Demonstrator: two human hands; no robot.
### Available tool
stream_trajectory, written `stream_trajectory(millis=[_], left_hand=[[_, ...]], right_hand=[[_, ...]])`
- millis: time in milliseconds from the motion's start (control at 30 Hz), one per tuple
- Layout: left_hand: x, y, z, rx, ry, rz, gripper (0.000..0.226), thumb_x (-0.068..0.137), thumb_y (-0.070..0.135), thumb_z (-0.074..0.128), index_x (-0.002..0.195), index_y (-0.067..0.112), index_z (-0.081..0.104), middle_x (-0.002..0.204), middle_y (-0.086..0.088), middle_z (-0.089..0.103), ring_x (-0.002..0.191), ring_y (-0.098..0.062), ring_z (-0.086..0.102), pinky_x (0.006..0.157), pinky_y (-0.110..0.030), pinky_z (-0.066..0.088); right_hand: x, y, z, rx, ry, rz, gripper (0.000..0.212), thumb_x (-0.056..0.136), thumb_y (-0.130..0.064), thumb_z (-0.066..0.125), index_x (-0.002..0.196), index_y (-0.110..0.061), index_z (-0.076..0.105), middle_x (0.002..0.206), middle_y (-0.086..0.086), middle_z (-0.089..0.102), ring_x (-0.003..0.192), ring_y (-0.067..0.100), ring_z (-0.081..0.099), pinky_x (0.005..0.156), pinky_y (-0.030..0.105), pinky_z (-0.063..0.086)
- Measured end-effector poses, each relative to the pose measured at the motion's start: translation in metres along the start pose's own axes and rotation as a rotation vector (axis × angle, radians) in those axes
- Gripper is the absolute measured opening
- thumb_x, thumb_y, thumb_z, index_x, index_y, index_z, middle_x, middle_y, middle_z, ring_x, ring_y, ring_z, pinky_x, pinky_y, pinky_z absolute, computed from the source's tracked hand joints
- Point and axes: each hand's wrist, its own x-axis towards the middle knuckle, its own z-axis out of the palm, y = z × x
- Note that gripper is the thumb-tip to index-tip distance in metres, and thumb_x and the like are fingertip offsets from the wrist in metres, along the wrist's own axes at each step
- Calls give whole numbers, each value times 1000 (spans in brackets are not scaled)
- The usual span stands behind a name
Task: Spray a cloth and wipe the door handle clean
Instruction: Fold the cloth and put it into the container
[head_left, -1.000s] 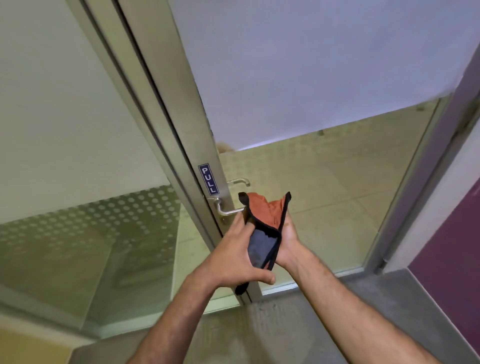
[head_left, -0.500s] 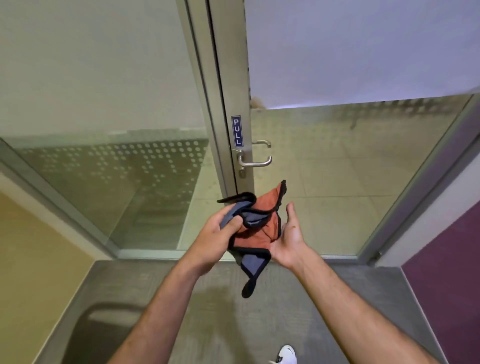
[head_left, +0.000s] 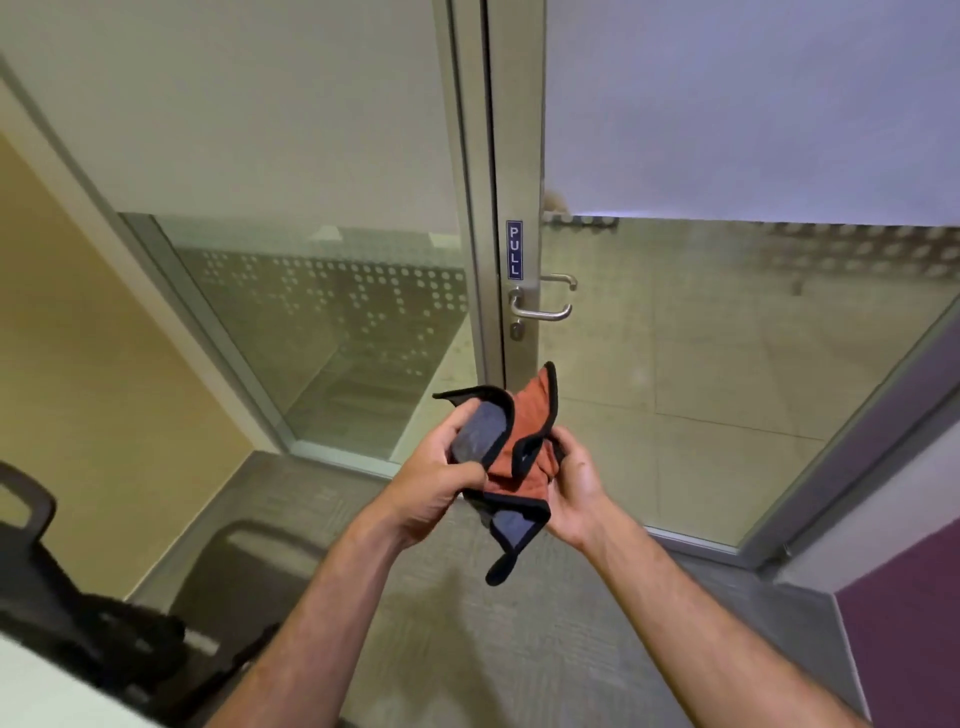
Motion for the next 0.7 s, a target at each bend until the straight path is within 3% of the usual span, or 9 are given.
stream_trajectory(millis=[67, 133, 233, 267, 333, 400, 467, 600, 700], left_hand=[[-12, -3, 19, 36, -56, -10, 99, 58, -5, 61, 152, 20, 41, 143, -3, 63, 129, -21, 62, 90, -28, 54], [-24, -4, 40, 54, -112, -53, 103, 63, -9, 57, 158, 23, 30, 149, 0, 57, 129, -18, 60, 92, -27, 52], [-34, -13, 58, 112, -164, -41, 92, 70, -6, 58, 142, 45, 35, 134, 28, 63, 120, -7, 62, 95, -26, 49], [-38, -13, 59, 122, -136, -44, 88, 72, -8, 59, 139, 45, 36, 130, 32, 64, 120, -5, 63, 96, -26, 50], [-45, -20, 64, 120, -117, -28, 76, 80, -10, 64, 139, 35, 45, 132, 23, 66, 126, -7, 62, 98, -23, 51], [-77, -21, 96, 92, 70, -10, 58, 90, -5, 67, 142, 18, 53, 135, 3, 68, 128, -15, 61, 101, -26, 50], [-81, -27, 98, 96, 157, 17, 43, 96, -1, 63, 138, 6, 60, 129, -8, 71, 117, -18, 66, 97, -28, 52], [-79, -29, 101, 90, 339, -40, 18, 98, 8, 62, 110, 5, 75, 93, -6, 75, 81, -13, 69, 69, -22, 54], [-95, -30, 91, 36, 507, -117, 17, 98, 21, 63, 95, 12, 77, 85, -5, 75, 72, -12, 69, 63, -24, 51]], right_hand=[[-14, -5, -12, 3, 69, 17, 56, 97, -49, 53, 121, -1, 71, 124, 25, 69, 109, 43, 69, 83, 56, 59], [-27, -8, -23, -25, 88, 70, 61, 87, -49, 61, 124, 0, 69, 126, 26, 67, 112, 46, 67, 92, 60, 55], [-45, -13, -26, -45, -29, 161, 67, 76, -48, 69, 119, 4, 72, 130, 31, 63, 114, 50, 65, 90, 61, 55], [-45, -11, -26, -32, -33, 172, 68, 77, -49, 70, 119, 4, 71, 131, 31, 63, 115, 49, 64, 90, 60, 55], [-48, -4, -31, 4, -77, 155, 70, 81, -52, 70, 121, 5, 70, 130, 33, 63, 113, 48, 65, 92, 58, 55], [-71, 6, -40, -17, -130, 328, 72, 88, -57, 64, 123, 6, 66, 122, 35, 65, 106, 47, 68, 88, 55, 57], [-70, 11, -45, -49, -133, 338, 68, 97, -55, 53, 127, 5, 61, 116, 33, 66, 98, 43, 70, 83, 50, 58], [-74, 8, -38, -153, -155, 243, 56, 98, -40, 60, 134, 3, 60, 123, 29, 66, 106, 38, 68, 90, 45, 56], [-76, 24, -36, -281, -77, 203, 62, 90, -32, 69, 139, 2, 55, 135, 27, 61, 121, 38, 61, 107, 50, 48]])
